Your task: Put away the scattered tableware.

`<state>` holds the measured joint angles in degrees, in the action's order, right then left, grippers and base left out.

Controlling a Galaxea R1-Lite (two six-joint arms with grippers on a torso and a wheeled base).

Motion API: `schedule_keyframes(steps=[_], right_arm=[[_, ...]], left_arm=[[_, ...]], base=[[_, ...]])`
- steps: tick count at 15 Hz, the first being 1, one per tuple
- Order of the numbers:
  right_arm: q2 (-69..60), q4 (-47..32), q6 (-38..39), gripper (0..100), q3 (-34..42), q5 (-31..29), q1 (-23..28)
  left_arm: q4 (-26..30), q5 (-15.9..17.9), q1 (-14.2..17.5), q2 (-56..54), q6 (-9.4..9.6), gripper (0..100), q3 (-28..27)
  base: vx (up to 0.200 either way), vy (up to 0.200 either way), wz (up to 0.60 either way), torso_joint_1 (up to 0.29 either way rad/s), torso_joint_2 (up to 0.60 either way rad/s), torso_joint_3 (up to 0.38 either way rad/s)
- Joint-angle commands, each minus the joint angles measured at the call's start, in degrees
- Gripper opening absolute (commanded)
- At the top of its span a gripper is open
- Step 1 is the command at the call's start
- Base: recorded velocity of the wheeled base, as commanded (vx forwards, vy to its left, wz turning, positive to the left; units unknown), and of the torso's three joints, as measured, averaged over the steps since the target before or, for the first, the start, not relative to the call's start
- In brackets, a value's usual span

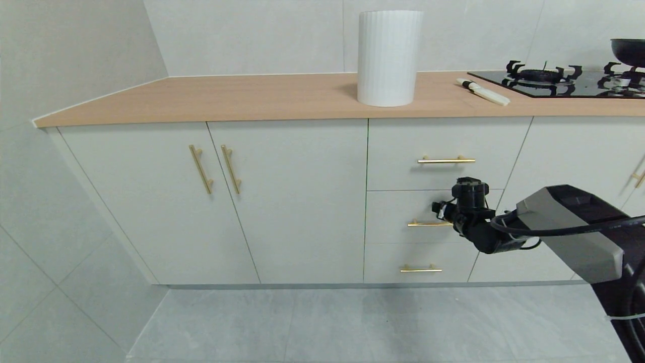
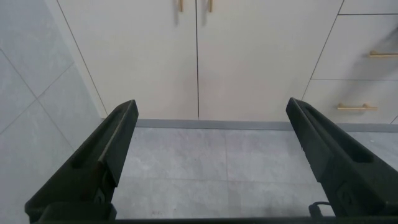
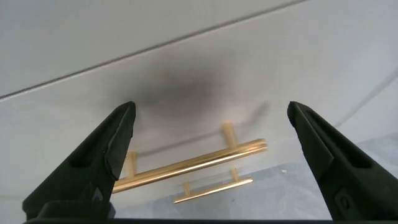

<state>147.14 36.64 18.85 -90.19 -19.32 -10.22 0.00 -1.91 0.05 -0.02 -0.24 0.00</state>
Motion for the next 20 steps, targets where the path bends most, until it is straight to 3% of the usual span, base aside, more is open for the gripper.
schedule_keyframes(steps=[1, 3, 5, 9, 13, 14, 18, 20], right_arm=[[-8.71, -0.43, -0.21, 100, 10.38, 4.91, -0.33], [-17.24, -0.79, -0.48, 100, 19.17, 15.45, -0.33], [-22.95, -2.19, -1.27, 100, 23.04, 18.53, -0.68], [-42.73, -11.16, -1.80, 100, 31.83, 16.86, -2.35], [-63.12, -13.53, -1.88, 100, 39.91, 8.51, -3.32], [-69.80, -13.62, -2.94, 100, 42.73, 4.91, -3.41], [-95.46, -14.94, -14.54, 100, 55.03, 2.89, -3.23], [-108.56, -24.08, -16.21, 100, 56.96, 2.80, -3.14]], left_arm=[[0.00, -0.02, 0.04, 0.02, -0.02, 100, 0.00], [0.00, -0.02, -0.05, 0.02, -0.02, 100, 0.00], [0.00, -0.02, 0.04, 0.02, -0.02, 100, 0.00], [0.00, -0.02, -0.05, 0.02, -0.02, 100, 0.00], [0.00, -0.02, 0.04, 0.02, -0.02, 100, 0.00], [0.00, -0.11, 0.04, 0.02, -0.02, 100, 0.00], [0.00, -0.02, 0.04, 0.02, -0.02, 100, 0.00], [0.00, -0.11, 0.04, 0.02, -0.02, 100, 0.00]], base=[[0.000, 0.000, 0.00, 0.000, 0.00, 0.000], [0.000, 0.000, 0.00, 0.000, 0.00, 0.000], [0.000, 0.000, 0.00, 0.000, 0.00, 0.000], [0.000, 0.000, 0.00, 0.000, 0.00, 0.000], [0.000, 0.000, 0.00, 0.000, 0.00, 0.000], [0.000, 0.000, 0.00, 0.000, 0.00, 0.000], [0.000, 0.000, 0.00, 0.000, 0.00, 0.000], [0.000, 0.000, 0.00, 0.000, 0.00, 0.000]])
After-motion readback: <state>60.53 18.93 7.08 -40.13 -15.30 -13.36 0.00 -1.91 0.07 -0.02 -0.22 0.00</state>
